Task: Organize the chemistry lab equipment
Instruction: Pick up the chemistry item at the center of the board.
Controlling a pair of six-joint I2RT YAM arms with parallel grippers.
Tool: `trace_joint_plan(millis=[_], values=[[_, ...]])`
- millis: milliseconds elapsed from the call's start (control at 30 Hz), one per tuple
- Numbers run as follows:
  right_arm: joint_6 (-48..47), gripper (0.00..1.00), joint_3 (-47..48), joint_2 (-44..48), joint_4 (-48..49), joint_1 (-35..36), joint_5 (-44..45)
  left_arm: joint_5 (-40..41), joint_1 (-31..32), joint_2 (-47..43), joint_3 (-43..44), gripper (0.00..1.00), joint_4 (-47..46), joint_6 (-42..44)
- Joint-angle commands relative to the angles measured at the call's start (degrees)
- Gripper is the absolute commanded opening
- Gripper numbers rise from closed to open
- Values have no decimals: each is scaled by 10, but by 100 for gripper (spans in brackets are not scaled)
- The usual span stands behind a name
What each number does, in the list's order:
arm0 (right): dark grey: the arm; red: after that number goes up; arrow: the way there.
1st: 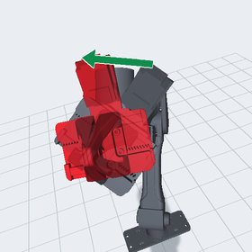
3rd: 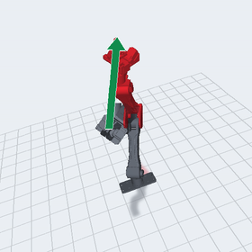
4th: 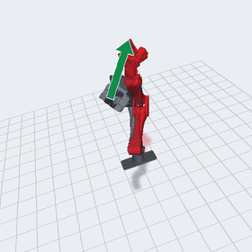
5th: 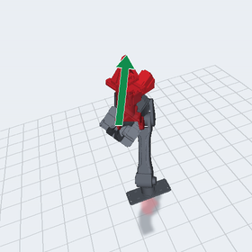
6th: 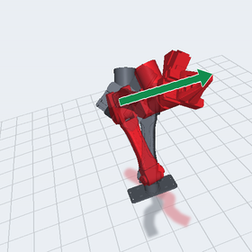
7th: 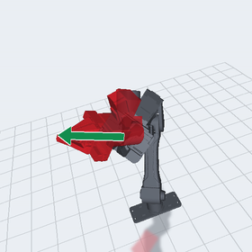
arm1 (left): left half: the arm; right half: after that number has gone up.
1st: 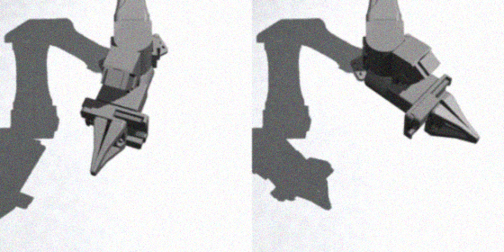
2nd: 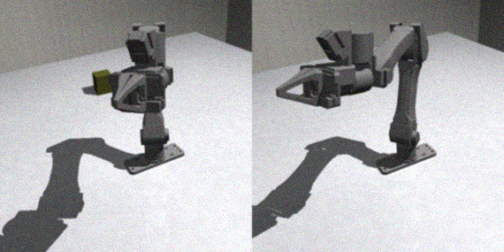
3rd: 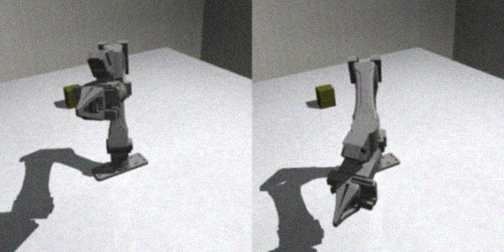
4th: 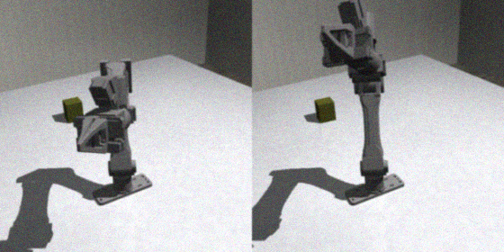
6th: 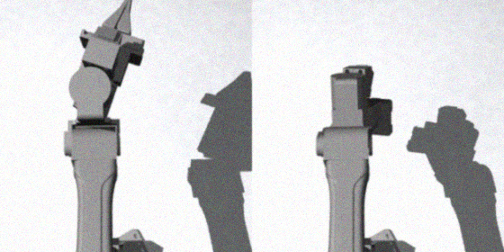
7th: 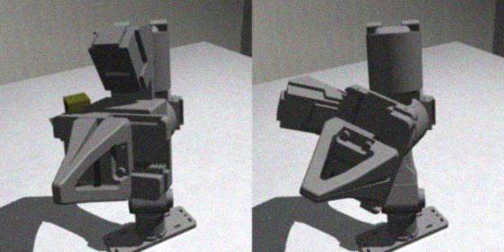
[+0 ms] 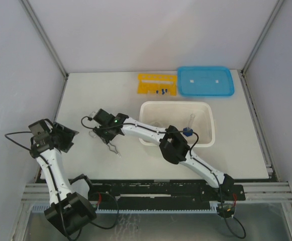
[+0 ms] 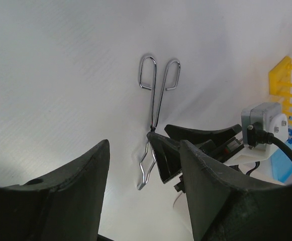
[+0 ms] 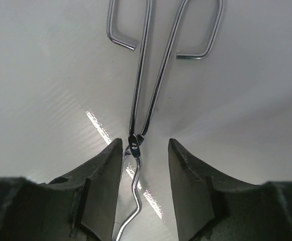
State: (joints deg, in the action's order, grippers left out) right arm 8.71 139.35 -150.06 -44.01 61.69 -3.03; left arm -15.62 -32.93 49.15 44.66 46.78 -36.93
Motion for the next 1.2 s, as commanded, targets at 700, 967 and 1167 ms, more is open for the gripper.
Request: trace_joint_plan(millis=[700, 967, 1167], values=[[-18, 23, -32, -19, 25, 13, 34, -26, -6, -10, -33, 63, -24, 1], [-25, 0, -49, 17, 22, 8, 0, -29, -5, -9, -31, 63, -23, -2], [-21, 0, -78, 83, 20, -1, -22, -31, -5, 12, -29, 64, -30, -6]])
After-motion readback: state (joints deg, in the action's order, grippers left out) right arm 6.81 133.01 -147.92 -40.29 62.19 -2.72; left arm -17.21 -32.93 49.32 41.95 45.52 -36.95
